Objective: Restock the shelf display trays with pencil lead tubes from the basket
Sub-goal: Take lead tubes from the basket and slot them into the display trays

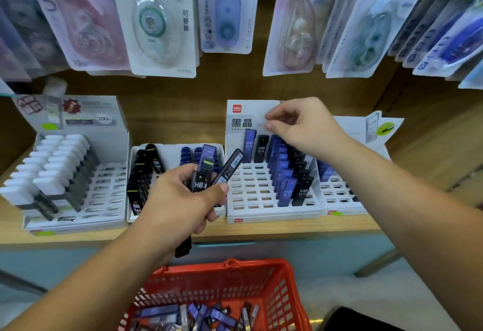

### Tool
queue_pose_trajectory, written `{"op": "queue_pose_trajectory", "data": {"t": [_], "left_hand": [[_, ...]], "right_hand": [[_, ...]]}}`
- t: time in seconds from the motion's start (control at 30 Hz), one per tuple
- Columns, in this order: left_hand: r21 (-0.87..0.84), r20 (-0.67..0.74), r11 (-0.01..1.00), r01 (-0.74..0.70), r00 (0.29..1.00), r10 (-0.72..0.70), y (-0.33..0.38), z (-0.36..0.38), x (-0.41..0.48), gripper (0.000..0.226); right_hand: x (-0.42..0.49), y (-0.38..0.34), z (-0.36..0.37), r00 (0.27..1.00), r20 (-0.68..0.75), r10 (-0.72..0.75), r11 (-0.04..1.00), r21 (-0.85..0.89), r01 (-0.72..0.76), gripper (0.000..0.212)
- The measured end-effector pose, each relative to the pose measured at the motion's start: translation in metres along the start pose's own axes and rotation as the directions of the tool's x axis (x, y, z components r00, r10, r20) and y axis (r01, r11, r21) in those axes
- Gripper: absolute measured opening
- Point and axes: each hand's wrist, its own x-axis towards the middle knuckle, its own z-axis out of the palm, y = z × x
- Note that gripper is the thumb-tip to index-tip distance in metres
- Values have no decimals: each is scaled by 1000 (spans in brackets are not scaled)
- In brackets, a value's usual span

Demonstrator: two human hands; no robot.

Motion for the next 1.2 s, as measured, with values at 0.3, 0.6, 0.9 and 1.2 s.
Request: {"op": "queue_pose_trajectory", "data": {"t": [0.3, 0.6, 0.9, 1.2], "left_hand": [[26, -19, 1000, 15, 1000, -15, -6, -9, 1, 6], [-40, 31, 999, 8, 999, -6, 0, -13, -1, 7], [-193, 119, 977, 90, 991, -68, 8, -25, -9, 15], [-207, 402, 968, 139, 914, -45, 16, -24, -18, 29]], "right_hand": [[5, 5, 42, 965, 144, -221, 875, -408, 261, 18], [-22, -43, 31, 935, 330, -130, 991, 82, 109, 35], [-45, -63, 21, 879, 475, 28, 998, -68, 4, 10], [-71, -84, 35, 846, 489, 210, 718, 511, -473, 11]]}}
